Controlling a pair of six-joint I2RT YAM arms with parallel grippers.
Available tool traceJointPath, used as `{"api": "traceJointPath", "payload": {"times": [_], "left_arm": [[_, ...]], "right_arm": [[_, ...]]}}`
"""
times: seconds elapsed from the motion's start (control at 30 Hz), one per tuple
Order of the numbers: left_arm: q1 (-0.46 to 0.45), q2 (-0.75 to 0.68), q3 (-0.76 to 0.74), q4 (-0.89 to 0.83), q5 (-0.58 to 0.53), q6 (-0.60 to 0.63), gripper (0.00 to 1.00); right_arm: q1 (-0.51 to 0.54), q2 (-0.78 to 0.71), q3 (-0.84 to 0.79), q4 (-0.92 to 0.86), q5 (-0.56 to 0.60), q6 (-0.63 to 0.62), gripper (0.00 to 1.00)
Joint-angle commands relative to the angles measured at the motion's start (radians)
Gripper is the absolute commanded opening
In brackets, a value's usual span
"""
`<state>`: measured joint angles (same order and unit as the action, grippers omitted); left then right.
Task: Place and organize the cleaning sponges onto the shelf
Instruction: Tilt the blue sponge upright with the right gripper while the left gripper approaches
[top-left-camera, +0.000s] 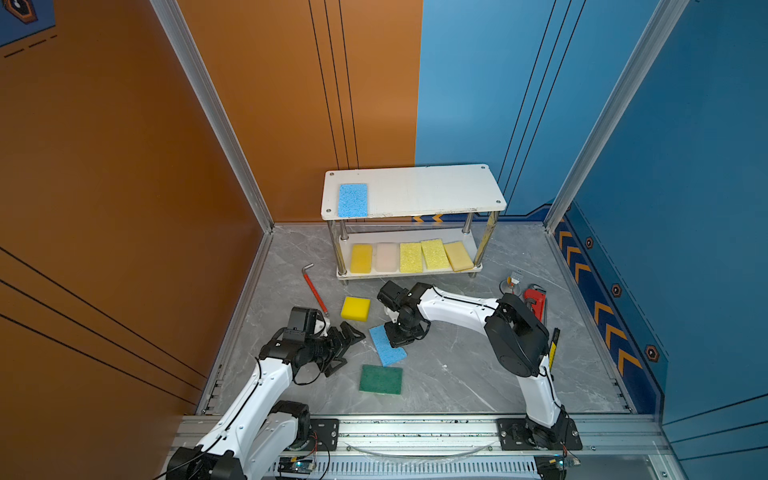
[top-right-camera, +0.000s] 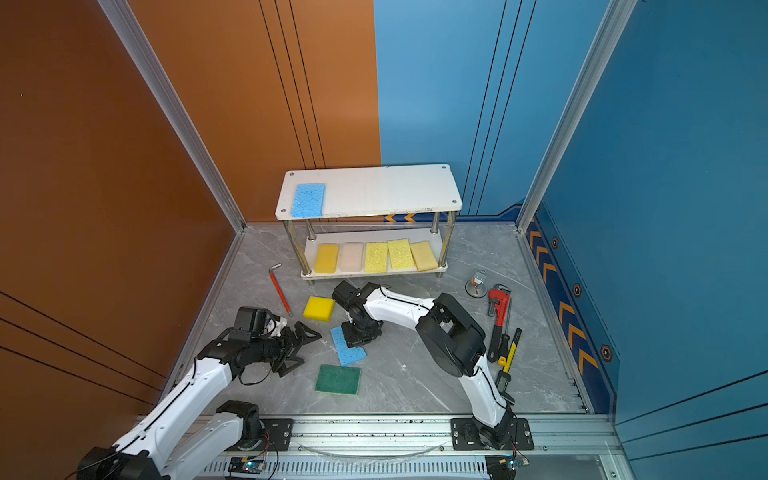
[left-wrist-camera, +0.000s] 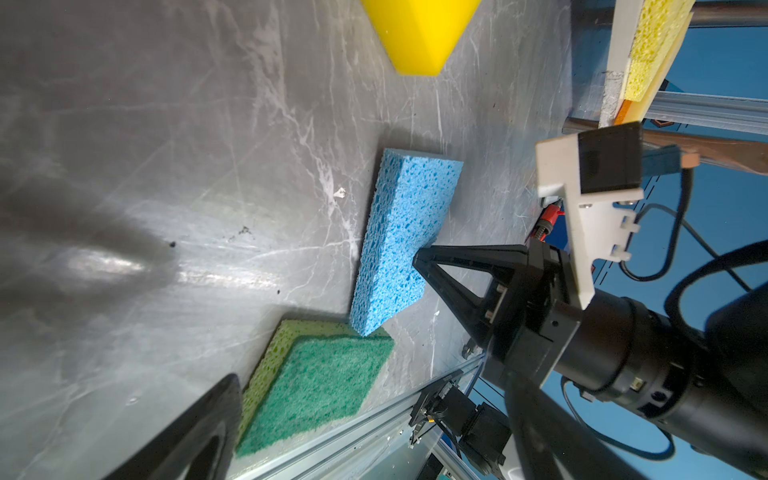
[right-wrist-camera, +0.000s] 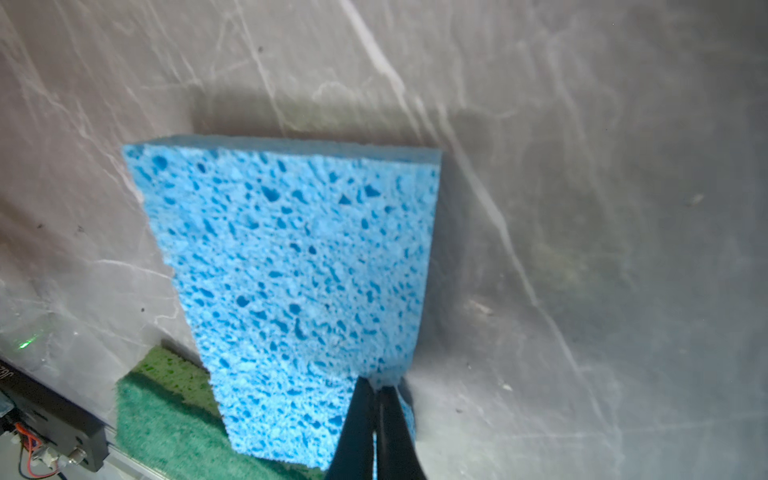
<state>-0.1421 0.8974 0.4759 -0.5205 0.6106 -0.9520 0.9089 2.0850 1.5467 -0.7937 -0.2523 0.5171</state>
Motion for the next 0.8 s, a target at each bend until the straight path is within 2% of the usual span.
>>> {"api": "traceJointPath", "payload": {"times": [0.0,0.33,0.53,0.67,0.77], "left_arm": [[0.006,-0.007,0.017,-0.025,-0.008,0.006,0.99],[-0.06,0.056,0.206,0.004,0.021,0.093,0.98],[-0.12,0.114,0.331,0.176,0.055,0.018,1.0],[-0.162,0.162,0.393,0.298,0.049,-0.041,0.99],[-0.185,0.199,0.438,0.324,0.046,-0.059,0.97]], "right_arm": [[-0.003,-0.06,0.002,-0.026,0.025,0.01,0.0],[-0.081,-0.309,-0.039,-0.064,-0.063,0.076,0.0],[-0.128,-0.463,-0.018,-0.077,-0.161,0.146,0.0],[-0.134,-0.512,0.01,-0.082,-0.192,0.177,0.0],[-0.134,-0.531,0.036,-0.085,-0.196,0.19,0.0]]}}
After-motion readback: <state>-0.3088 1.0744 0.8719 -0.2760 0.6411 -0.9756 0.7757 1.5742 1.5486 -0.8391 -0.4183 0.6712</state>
